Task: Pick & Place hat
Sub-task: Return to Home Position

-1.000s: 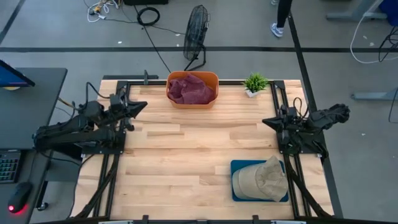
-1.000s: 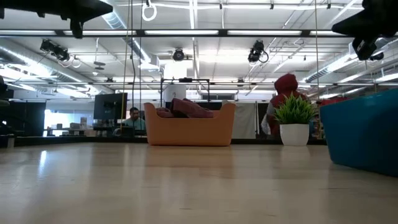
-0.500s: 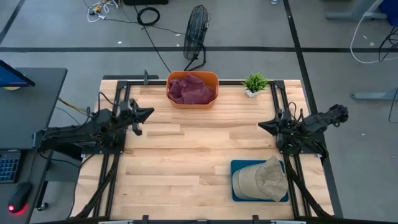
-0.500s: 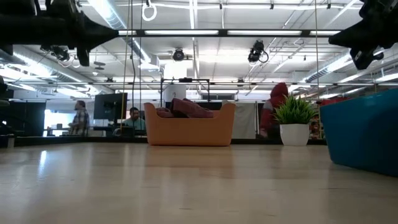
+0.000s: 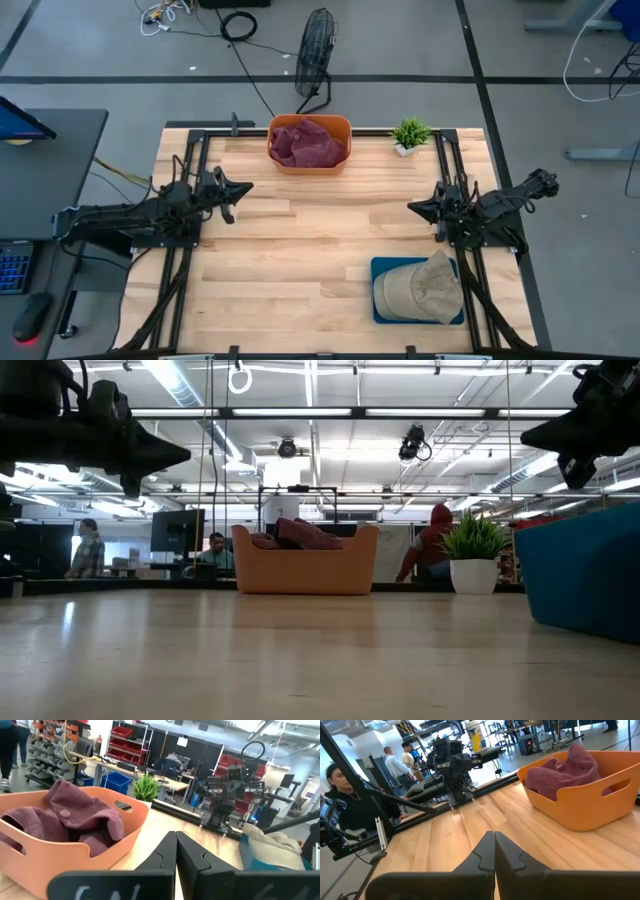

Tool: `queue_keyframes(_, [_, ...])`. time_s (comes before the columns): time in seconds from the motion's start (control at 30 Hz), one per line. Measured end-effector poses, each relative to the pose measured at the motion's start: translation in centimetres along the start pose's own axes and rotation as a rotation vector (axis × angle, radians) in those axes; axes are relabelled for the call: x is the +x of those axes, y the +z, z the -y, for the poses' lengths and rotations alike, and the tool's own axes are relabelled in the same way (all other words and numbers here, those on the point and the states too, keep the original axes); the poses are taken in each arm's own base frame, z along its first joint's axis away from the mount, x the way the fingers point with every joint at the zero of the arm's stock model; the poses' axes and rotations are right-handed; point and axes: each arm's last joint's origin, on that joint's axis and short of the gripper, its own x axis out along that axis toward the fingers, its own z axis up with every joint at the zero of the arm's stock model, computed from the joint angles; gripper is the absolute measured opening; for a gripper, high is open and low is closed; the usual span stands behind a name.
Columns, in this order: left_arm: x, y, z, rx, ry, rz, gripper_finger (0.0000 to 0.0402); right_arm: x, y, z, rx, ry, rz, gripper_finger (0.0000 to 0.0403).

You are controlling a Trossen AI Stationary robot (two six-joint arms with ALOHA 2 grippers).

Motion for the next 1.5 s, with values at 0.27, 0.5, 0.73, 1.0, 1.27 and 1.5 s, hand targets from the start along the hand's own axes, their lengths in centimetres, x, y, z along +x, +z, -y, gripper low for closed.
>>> queue_keyframes(0.27, [0.0, -0.2, 0.1, 0.053, -0.034, -0.029, 0.0005, 0.5, -1.3, 0.1, 0.003, 0.015, 0.005, 0.0])
queue_keyframes(0.5, [0.0, -0.4, 0.0, 0.093, -0.036, -0.05, 0.0005, 0.6, -1.5, 0.1, -0.003, 0.023, 0.023, 0.0])
queue_keyframes(0.73, [0.0, -0.8, -0.1, 0.091, -0.026, -0.088, 0.0005, 0.6, -1.5, -0.1, -0.013, 0.067, 0.009, 0.0])
queue_keyframes(1.0, [0.0, -0.8, -0.1, 0.093, -0.025, -0.09, 0.0014, 0.6, -1.6, 0.1, -0.041, 0.036, 0.004, 0.0])
queue_keyframes(1.27, [0.0, -0.8, -0.1, 0.092, -0.025, -0.09, 0.002, 0.6, -1.6, 0.3, -0.067, -0.038, 0.03, 0.0022])
queue_keyframes(1.5, [0.0, -0.8, -0.1, 0.092, -0.025, -0.09, 0.0021, 0.6, -1.5, 0.3, -0.068, -0.035, 0.029, 0.0028])
